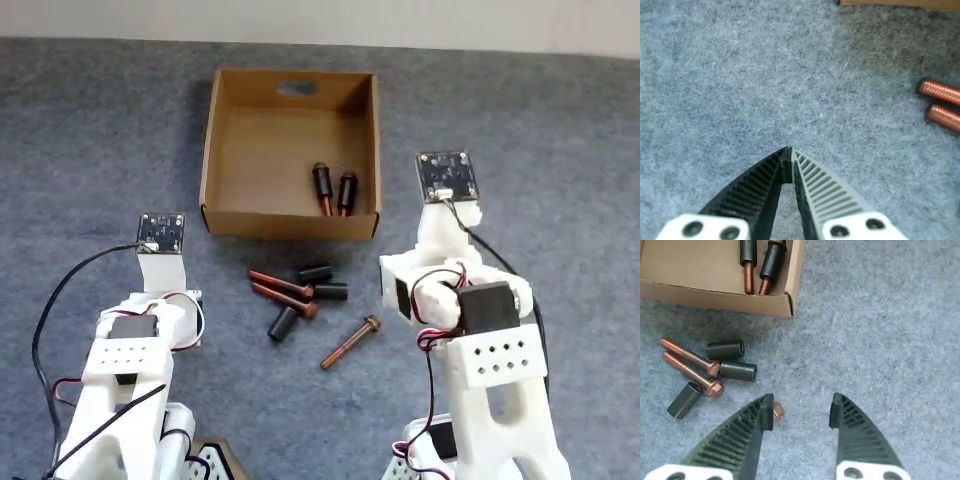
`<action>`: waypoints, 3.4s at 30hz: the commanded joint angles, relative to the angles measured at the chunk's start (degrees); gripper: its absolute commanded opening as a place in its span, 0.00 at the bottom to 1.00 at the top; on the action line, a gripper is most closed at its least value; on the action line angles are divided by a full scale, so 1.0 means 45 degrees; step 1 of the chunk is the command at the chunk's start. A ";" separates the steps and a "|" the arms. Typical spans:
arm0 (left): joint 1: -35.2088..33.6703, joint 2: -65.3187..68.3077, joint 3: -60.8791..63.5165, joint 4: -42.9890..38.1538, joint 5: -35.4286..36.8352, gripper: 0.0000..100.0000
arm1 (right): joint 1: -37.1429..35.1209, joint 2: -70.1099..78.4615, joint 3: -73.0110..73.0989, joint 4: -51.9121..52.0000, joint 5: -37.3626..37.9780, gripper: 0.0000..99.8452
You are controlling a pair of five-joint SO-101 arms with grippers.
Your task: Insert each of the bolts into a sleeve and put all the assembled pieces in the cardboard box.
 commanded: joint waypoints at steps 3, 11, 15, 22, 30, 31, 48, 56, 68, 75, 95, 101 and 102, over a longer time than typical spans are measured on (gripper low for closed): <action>-0.0010 -0.0205 -0.0029 -0.0117 -0.0059 0.02 | -0.0107 -0.0186 -0.0010 -0.0322 0.0371 0.18; -0.0010 -0.0205 -0.0029 -0.0117 -0.0059 0.02 | -0.0049 -0.0166 0.0010 -0.0225 0.1758 0.18; -0.0010 -0.0205 -0.0029 -0.0117 -0.0059 0.02 | -0.0049 -0.0166 0.0322 -0.0225 0.3673 0.18; -0.0010 -0.0205 -0.0029 -0.0117 -0.0059 0.02 | -0.0674 -0.0147 0.2256 -0.0361 0.6154 0.18; -0.0029 -0.0205 -0.0029 -0.0117 -0.0059 0.02 | -0.4015 -0.0127 0.2413 -0.1026 0.2696 0.18; -0.0029 -0.0205 -0.0029 -0.0117 -0.0059 0.02 | -0.4405 -0.0127 0.2471 -0.1455 0.1993 0.18; -0.1514 -0.0264 -0.0166 -0.0176 0.0000 0.01 | -0.7883 0.3390 0.3116 -0.4620 0.0547 0.18; -0.1475 -0.0264 -0.0127 -0.0176 -0.0039 0.01 | -0.7922 0.6222 0.1143 -0.4659 0.0625 0.18; -0.1573 -0.0264 -0.0147 -0.0176 -0.0039 0.01 | -0.7863 0.8606 0.0479 -0.6515 0.0645 0.18; -0.1553 -0.0264 -0.0127 -0.0176 -0.0039 0.01 | -0.7844 0.9465 0.0479 -0.6711 0.0645 0.18; -0.1553 -0.0264 -0.0107 -0.0176 -0.0039 0.01 | -0.7863 0.9719 0.0576 -0.7453 0.0527 0.06; -0.1553 -0.0264 -0.0088 -0.0176 -0.0039 0.01 | -0.7844 0.9582 0.0498 -0.6535 0.0586 0.06; -0.1553 -0.0264 -0.0088 -0.0176 -0.0039 0.01 | -0.7844 0.9582 0.0479 -0.6164 0.0606 0.06</action>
